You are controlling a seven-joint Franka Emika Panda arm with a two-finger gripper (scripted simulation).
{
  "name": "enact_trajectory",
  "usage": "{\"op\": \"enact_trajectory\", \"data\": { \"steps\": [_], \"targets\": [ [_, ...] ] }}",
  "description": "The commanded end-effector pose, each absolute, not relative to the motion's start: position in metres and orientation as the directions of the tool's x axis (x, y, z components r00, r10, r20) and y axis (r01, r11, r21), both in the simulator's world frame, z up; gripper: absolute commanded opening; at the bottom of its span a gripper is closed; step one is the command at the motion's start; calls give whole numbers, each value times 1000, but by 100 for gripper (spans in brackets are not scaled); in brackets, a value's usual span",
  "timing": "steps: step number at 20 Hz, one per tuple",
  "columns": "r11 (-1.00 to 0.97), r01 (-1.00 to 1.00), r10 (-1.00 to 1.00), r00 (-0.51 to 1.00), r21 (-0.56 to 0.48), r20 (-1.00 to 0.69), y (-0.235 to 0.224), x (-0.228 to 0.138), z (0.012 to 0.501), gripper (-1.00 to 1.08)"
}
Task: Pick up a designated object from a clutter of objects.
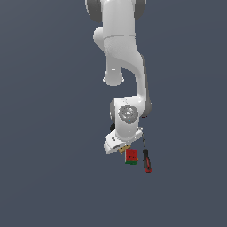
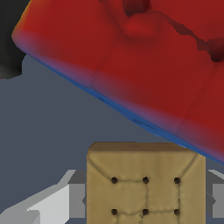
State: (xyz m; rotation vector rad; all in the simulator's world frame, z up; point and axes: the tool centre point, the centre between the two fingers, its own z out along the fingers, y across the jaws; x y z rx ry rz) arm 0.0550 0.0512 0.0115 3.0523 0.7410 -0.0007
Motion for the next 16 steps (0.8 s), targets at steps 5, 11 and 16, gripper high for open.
{"op": "enact_trajectory", "data": {
  "steps": [5,11,16],
  "targets": [
    [-889,459,459,889,1,0,50,54,18,-100],
    [-889,459,459,889,1,0,44,50,41,-100],
    [-888,459,459,888,1,-1,35,44,76,-100]
  ]
}}
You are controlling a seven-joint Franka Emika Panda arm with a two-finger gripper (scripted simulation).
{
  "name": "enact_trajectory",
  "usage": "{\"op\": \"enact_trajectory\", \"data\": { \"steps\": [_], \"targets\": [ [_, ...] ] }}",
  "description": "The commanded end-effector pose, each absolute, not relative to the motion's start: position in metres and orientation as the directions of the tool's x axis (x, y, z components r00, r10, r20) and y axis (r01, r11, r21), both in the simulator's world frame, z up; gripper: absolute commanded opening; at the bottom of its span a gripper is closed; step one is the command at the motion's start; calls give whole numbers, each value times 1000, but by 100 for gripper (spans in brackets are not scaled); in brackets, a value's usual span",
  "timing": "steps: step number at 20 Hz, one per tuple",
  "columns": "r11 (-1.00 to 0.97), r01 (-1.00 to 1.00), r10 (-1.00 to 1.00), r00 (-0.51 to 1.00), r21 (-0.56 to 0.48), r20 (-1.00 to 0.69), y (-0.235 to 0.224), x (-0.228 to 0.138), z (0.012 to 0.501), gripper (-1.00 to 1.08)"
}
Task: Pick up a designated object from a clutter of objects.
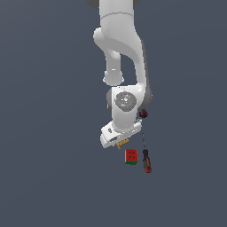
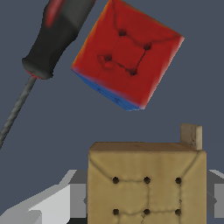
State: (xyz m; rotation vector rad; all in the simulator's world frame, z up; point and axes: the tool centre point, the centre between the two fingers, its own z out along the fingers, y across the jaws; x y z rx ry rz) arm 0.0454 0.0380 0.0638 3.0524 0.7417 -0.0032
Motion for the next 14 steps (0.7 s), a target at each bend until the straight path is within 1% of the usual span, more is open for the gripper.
{"op": "enact_trajectory", "data": {
  "steps": [1,7,14],
  "targets": [
    [-888,459,459,888,1,-1,33,43,84,-100],
    [-888,459,459,888,1,0,18,33,146,-100],
    [-888,460,460,888,-1,0,-2,20,229,-100]
  ]
}}
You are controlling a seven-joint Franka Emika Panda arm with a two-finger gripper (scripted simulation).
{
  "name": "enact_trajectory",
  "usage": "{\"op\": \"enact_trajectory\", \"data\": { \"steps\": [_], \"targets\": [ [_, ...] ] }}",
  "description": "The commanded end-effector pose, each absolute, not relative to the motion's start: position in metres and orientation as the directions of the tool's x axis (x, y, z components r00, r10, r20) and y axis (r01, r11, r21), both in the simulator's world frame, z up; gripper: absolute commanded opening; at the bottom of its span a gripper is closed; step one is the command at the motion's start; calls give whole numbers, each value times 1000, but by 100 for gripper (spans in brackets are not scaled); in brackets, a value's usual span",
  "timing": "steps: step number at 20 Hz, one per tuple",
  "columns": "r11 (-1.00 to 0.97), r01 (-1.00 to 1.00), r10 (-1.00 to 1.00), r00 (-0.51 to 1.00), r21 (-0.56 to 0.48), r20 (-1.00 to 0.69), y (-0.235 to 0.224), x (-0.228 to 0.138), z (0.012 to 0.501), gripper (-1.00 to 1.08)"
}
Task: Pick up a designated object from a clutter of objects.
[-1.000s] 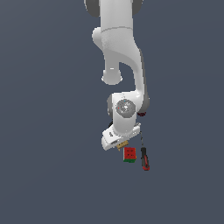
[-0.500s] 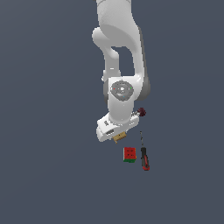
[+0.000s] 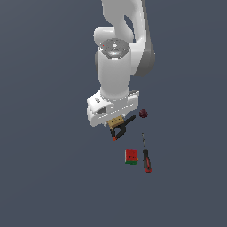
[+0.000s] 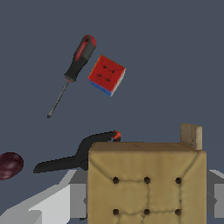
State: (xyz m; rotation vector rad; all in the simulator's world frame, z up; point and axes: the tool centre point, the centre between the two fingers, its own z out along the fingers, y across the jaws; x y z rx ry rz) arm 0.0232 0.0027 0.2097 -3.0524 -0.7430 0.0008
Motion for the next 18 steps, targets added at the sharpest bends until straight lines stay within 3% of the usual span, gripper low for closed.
{"op": "enact_trajectory", "data": {
  "steps": [1,10,18],
  "targets": [
    [-888,460,460,888,-1,0,-4,18,240,-100],
    [-888,460,460,888,-1,1,-27,6,333,-100],
    [-888,460,460,888,-1,0,-39,2,381,-100]
  ]
}}
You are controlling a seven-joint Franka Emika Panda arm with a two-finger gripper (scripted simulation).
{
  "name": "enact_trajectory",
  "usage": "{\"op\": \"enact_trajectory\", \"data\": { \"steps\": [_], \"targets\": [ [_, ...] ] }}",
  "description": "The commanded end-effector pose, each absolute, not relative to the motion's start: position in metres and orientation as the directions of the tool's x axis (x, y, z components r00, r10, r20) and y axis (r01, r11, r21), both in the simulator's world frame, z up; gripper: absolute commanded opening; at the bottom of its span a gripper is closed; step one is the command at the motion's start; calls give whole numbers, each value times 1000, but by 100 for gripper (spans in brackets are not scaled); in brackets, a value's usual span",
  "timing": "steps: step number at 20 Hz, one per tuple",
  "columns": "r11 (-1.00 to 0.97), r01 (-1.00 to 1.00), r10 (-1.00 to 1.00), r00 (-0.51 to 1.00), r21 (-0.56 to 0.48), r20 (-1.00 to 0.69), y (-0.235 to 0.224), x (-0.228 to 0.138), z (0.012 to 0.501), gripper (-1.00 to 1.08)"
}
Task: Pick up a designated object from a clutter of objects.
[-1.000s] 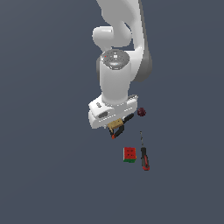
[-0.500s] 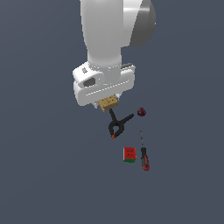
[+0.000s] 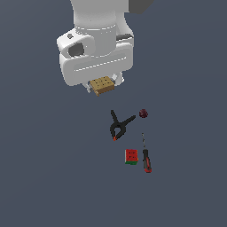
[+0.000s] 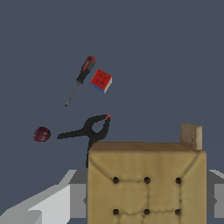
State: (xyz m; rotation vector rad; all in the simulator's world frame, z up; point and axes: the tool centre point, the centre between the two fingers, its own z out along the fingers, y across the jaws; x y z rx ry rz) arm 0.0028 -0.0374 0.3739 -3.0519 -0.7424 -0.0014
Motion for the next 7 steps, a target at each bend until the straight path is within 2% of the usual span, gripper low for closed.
{"op": "enact_trajectory", "data": {
  "steps": [1,7],
  "targets": [
    [-888,460,460,888,-1,0,-40,2,385,-100],
    [-888,459,459,888,0,0,-43,2,394,-100]
  ]
}}
